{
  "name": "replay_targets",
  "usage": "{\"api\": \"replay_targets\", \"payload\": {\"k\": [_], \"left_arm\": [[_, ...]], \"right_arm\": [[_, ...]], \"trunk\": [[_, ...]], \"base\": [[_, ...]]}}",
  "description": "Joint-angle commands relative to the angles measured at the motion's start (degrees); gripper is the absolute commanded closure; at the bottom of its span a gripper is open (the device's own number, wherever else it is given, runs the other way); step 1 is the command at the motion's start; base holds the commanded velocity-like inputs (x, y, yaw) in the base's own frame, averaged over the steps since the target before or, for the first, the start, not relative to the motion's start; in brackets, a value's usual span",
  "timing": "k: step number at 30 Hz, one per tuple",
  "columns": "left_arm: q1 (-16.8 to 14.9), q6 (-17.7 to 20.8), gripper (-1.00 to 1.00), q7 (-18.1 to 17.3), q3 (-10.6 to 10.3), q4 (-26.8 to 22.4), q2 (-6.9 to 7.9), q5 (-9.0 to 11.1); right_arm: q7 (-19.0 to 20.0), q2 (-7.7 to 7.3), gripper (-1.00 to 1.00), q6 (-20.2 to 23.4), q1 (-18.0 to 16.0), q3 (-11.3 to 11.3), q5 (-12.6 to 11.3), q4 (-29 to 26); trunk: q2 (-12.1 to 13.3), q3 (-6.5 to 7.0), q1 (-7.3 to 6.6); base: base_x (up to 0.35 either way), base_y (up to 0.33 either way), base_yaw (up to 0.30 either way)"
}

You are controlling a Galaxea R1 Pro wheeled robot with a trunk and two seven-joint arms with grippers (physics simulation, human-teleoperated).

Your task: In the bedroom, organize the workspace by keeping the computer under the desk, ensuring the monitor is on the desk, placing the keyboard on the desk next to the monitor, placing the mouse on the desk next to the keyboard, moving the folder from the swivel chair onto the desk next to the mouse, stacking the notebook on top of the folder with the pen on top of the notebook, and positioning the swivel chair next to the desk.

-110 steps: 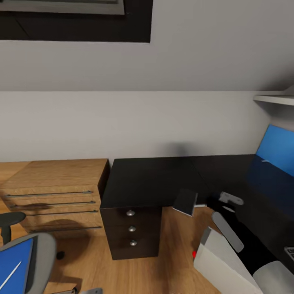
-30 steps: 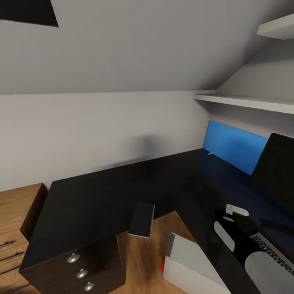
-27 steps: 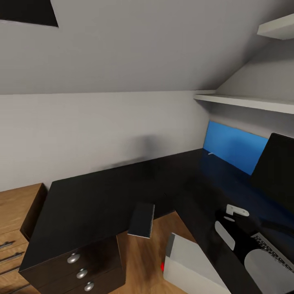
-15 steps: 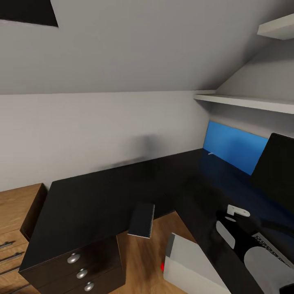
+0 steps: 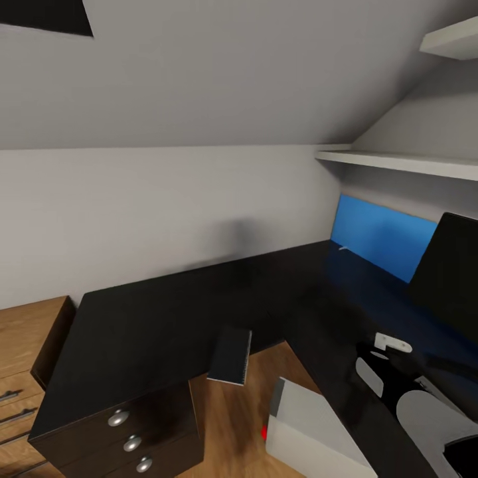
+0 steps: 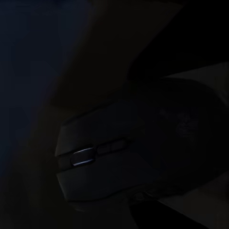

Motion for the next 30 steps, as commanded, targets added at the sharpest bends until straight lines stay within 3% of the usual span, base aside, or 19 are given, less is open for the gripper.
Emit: {"api": "replay_targets", "payload": {"k": [1,12,30], "left_arm": [[-0.03,-0.17,-1.00,0.05,0.23,0.02,-0.05,-0.23],[-0.03,-0.09,-1.00,0.14,0.23,0.02,-0.05,-0.23],[-0.03,-0.02,-1.00,0.06,0.18,0.19,0.22,-0.23]], "right_arm": [[-0.19,-0.07,1.00,0.11,-0.04,0.47,-0.56,-0.11],[-0.51,-0.08,1.00,0.52,-0.14,0.47,-0.62,-0.14],[-0.52,-0.08,1.00,2.14,-0.14,0.47,-0.62,-0.18]], "trunk": [[-0.45,-0.25,0.23],[-4.86,-2.22,2.64],[-4.86,-2.22,2.64]], "base": [[0.000,0.000,0.000],[0.000,0.000,0.000],[-0.031,0.000,0.000]]}}
